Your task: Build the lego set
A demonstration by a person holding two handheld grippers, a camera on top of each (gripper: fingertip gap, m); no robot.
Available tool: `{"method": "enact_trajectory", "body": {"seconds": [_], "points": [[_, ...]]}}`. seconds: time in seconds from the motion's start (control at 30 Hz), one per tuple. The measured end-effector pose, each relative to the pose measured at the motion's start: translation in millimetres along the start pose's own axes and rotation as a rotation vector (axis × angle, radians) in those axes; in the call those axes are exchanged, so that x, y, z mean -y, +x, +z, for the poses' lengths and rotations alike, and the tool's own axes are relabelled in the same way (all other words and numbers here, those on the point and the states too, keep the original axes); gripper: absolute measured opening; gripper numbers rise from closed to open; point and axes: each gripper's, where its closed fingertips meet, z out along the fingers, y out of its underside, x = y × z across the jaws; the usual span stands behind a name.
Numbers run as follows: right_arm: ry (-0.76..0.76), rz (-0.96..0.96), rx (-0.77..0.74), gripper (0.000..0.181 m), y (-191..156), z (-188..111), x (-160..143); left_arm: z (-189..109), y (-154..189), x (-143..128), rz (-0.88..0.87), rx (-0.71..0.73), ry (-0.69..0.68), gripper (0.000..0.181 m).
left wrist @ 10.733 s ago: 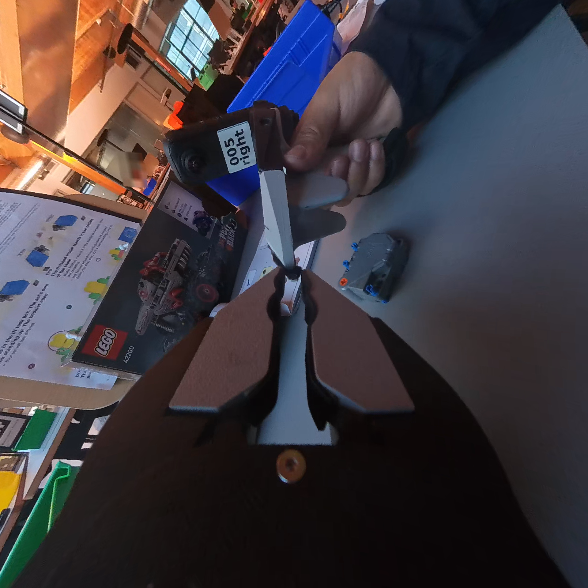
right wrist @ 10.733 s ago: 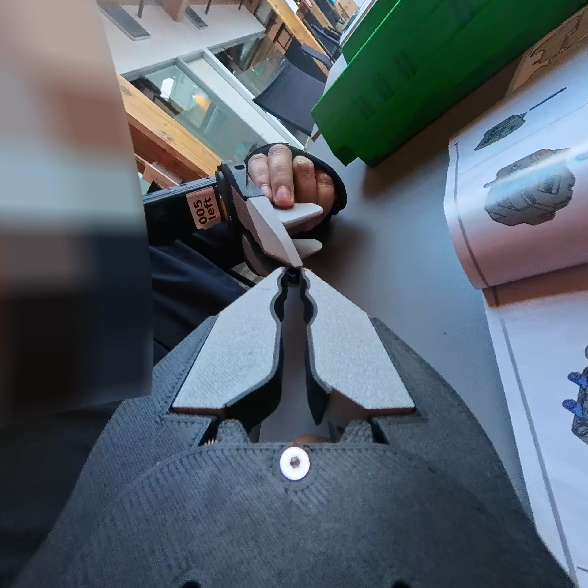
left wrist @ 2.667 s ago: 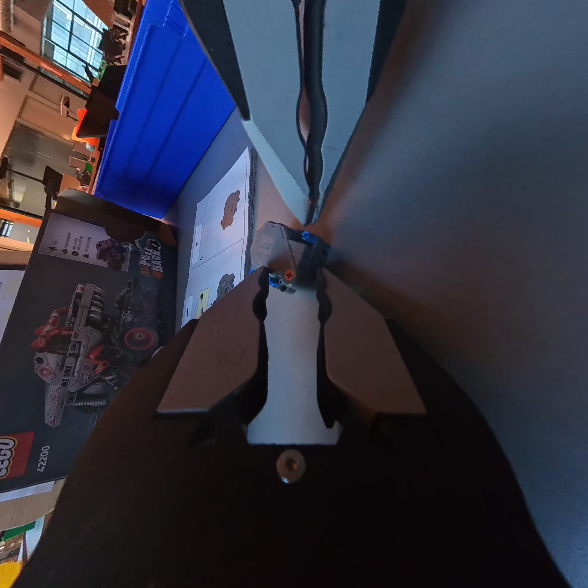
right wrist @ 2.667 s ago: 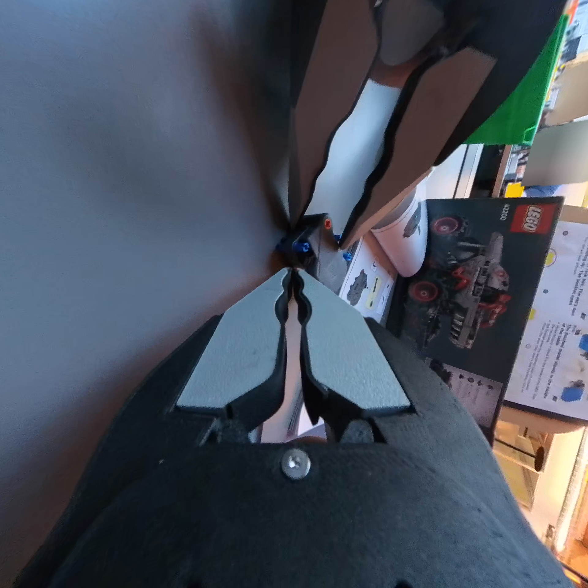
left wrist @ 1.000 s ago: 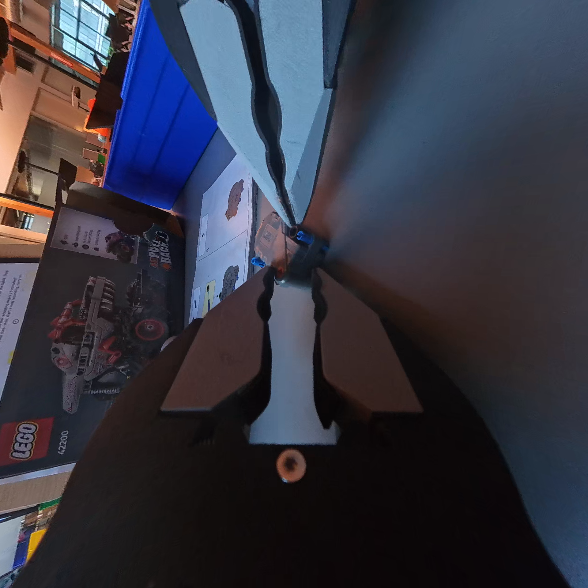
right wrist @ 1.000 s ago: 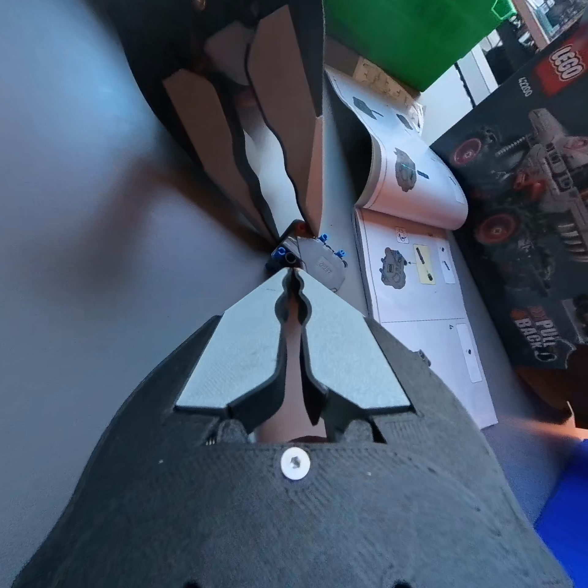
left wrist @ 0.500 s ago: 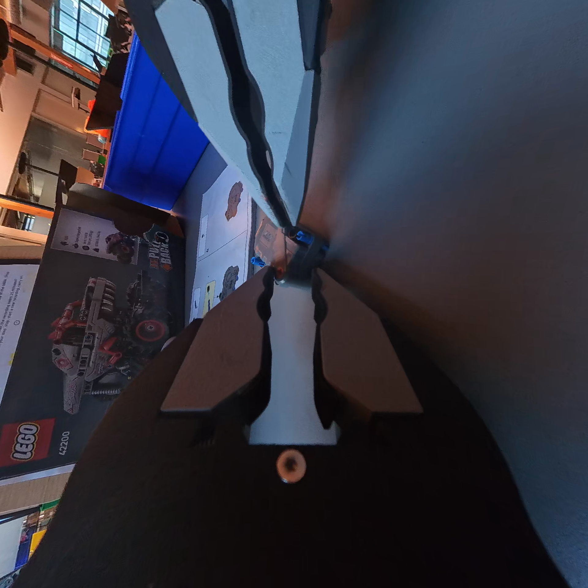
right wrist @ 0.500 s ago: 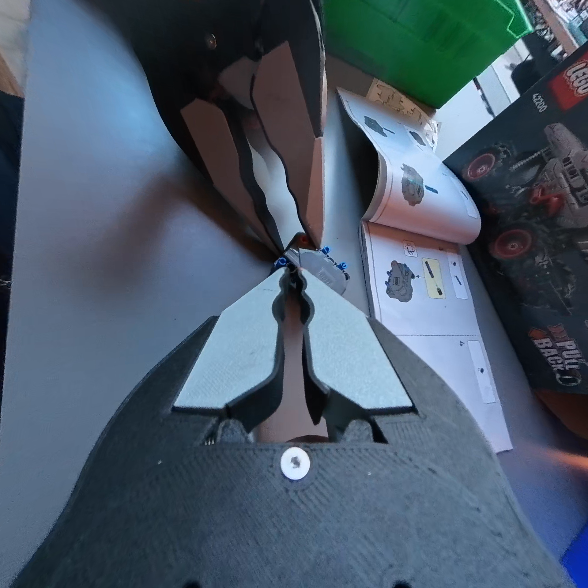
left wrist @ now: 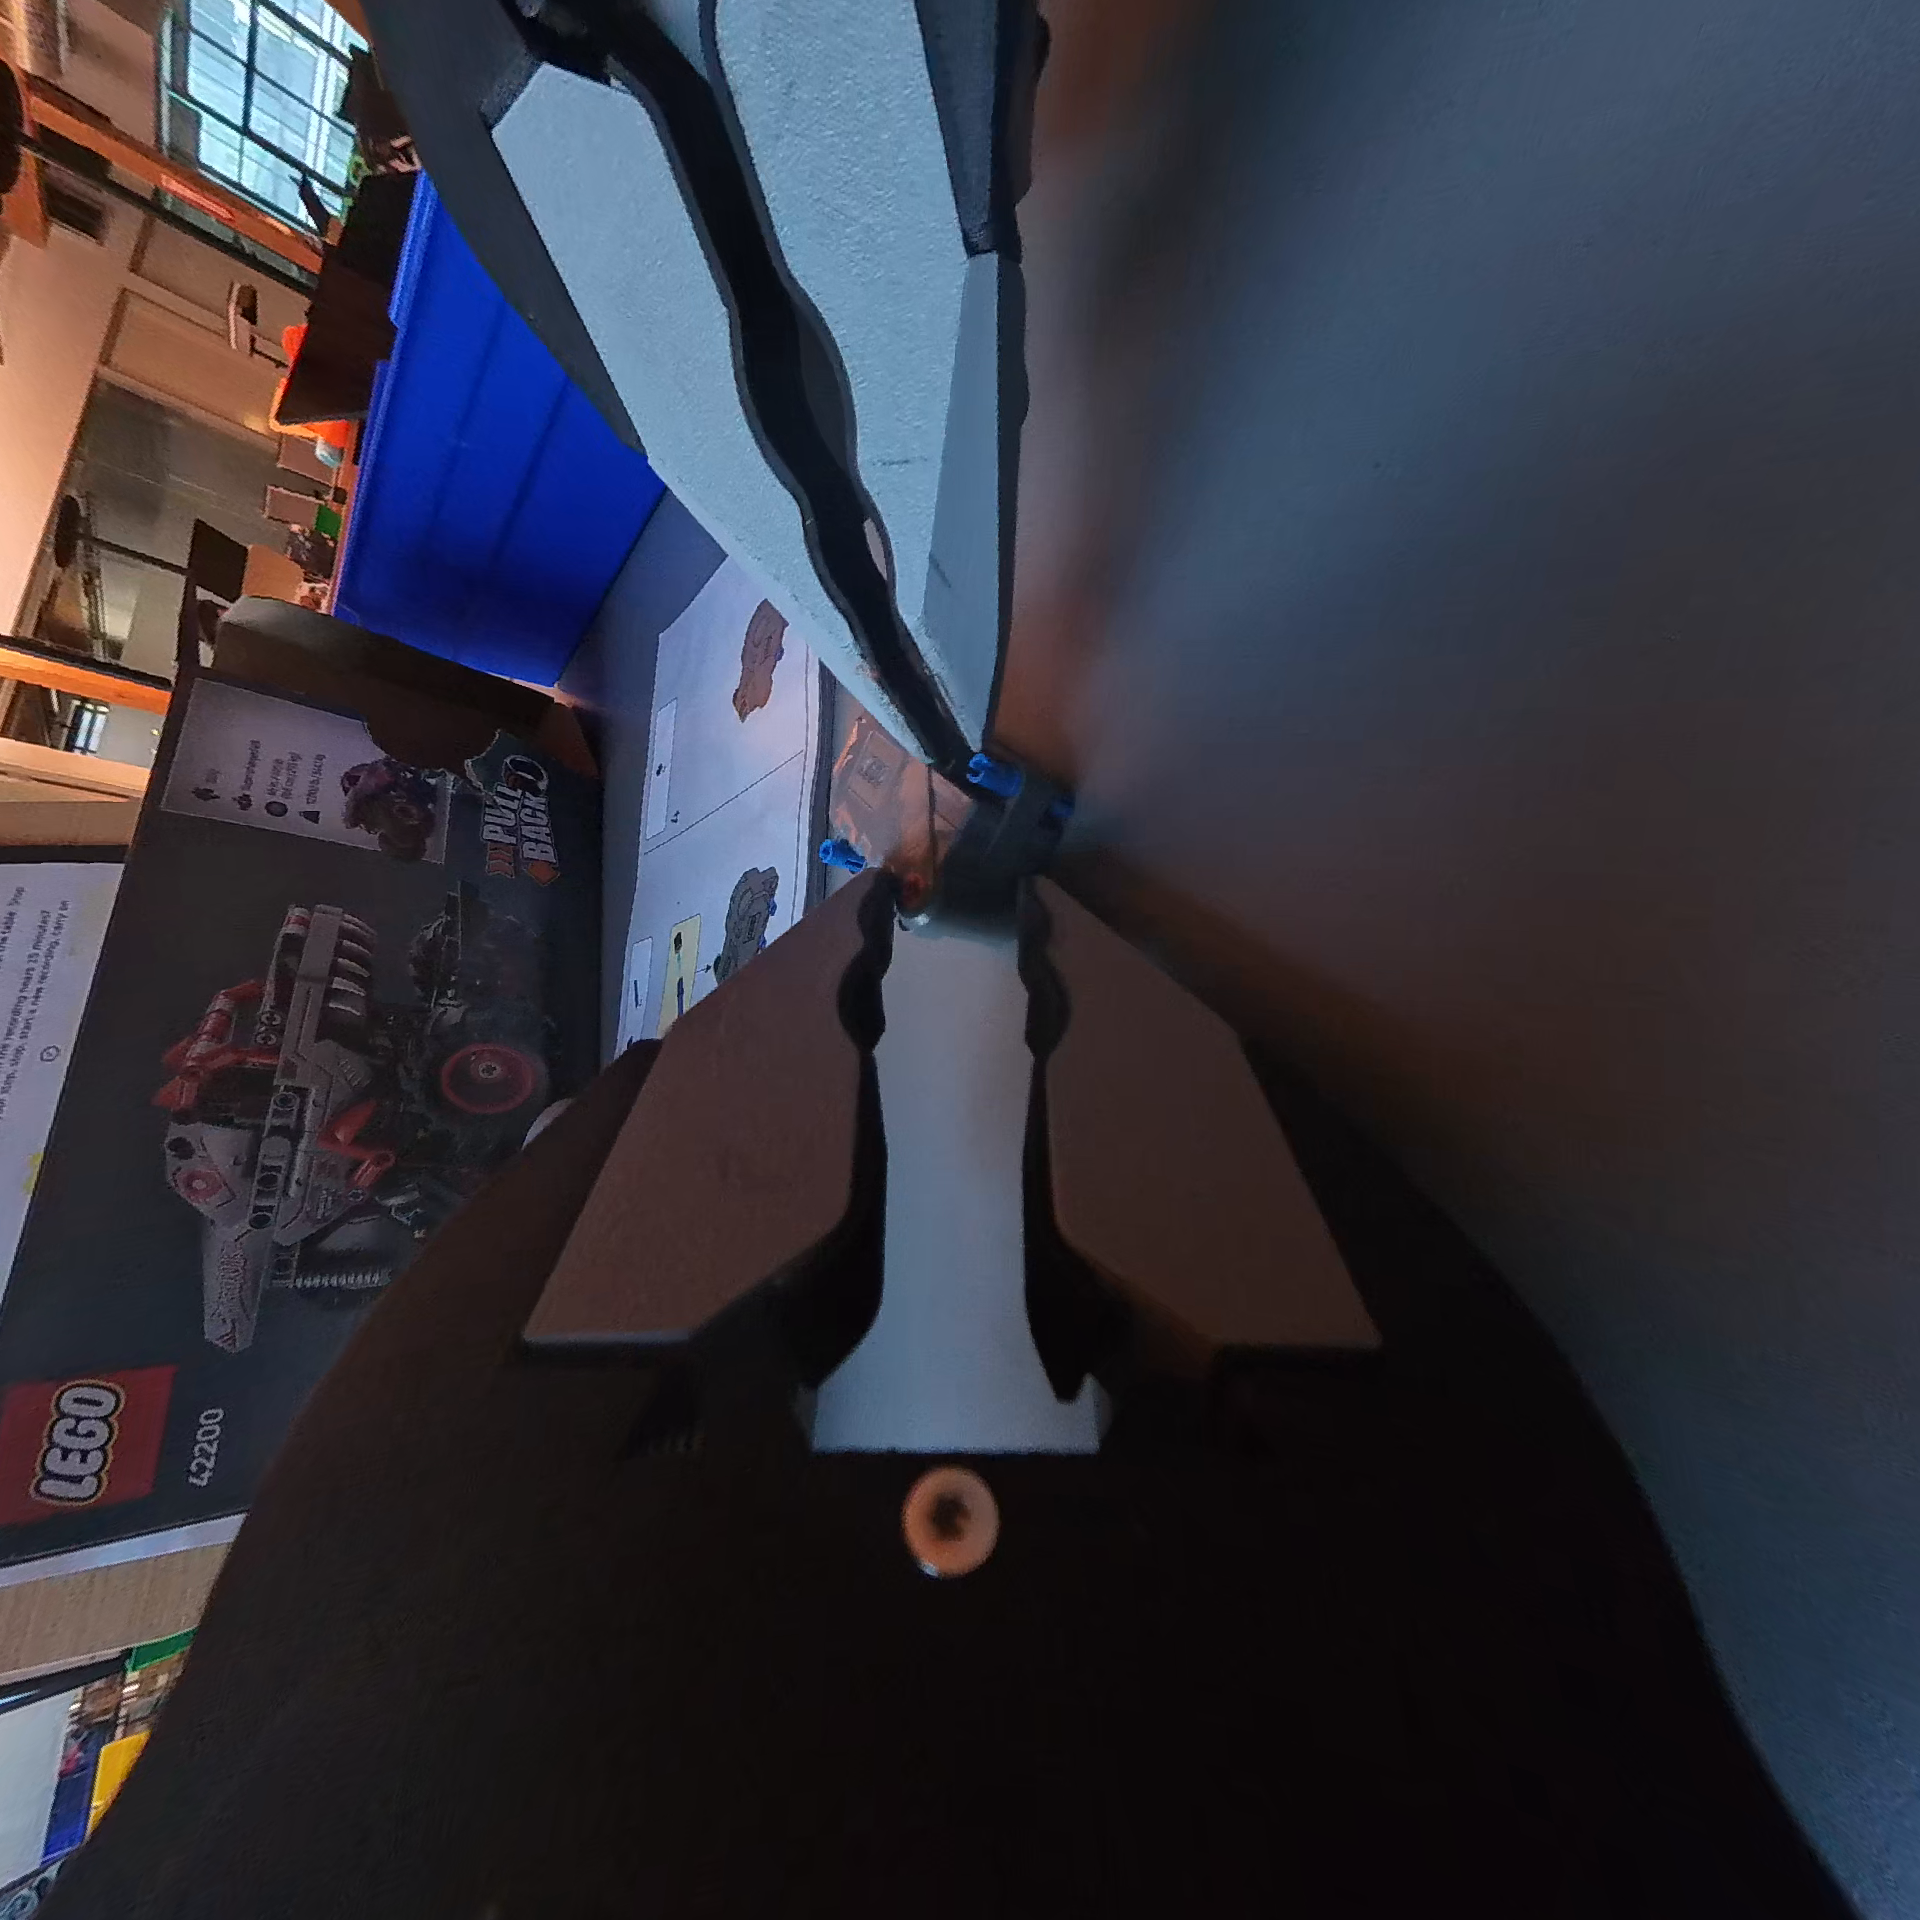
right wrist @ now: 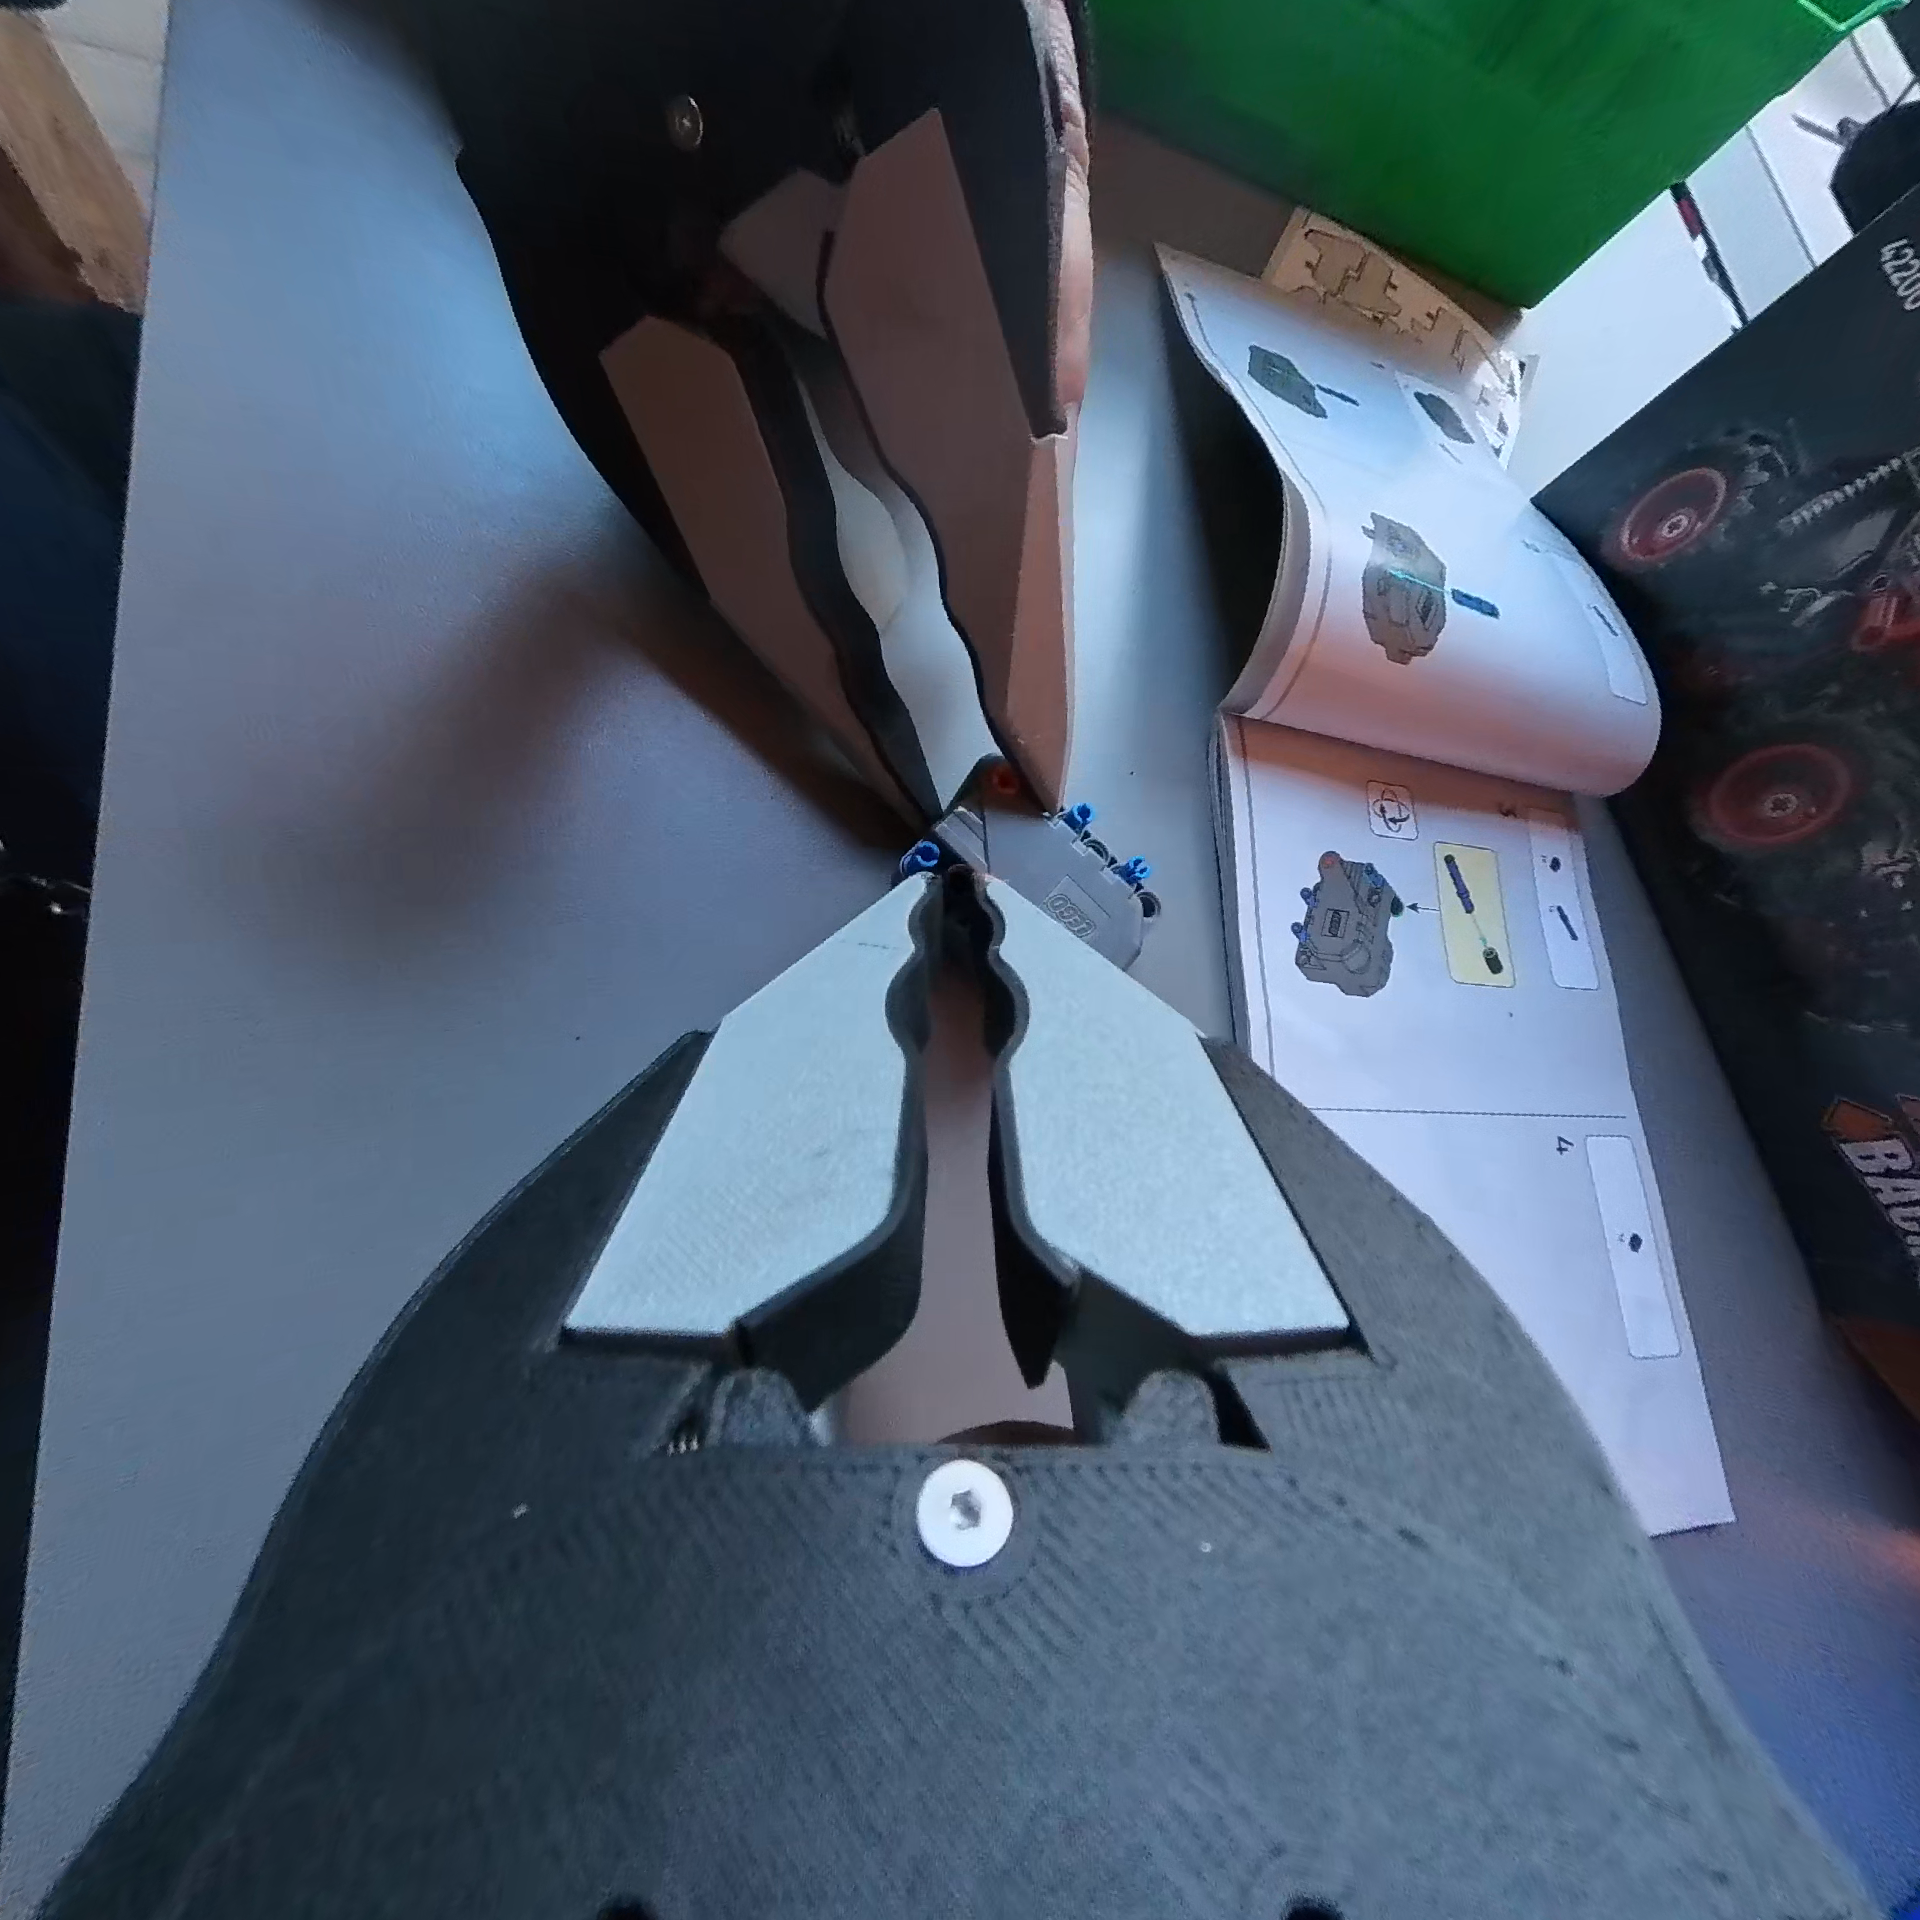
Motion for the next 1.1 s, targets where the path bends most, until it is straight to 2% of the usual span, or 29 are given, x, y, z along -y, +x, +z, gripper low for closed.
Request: {"method": "enact_trajectory", "body": {"seconds": [0.73,0.9,1.1], "points": [[-0.059,-0.098,-0.029,0.0,-1.0,-0.3,-0.7,0.0,0.6,0.2,0.001,0.001,-0.002,0.021],[-0.157,-0.188,-0.07,0.0,0.9,0.9,-9.0,-0.3,0.3,-0.5,0.0,0.002,-0.004,0.022],[-0.133,-0.182,-0.073,0.0,-0.4,2.1,-6.7,-0.6,0.3,-0.6,0.001,0.002,-0.003,0.021]]}}
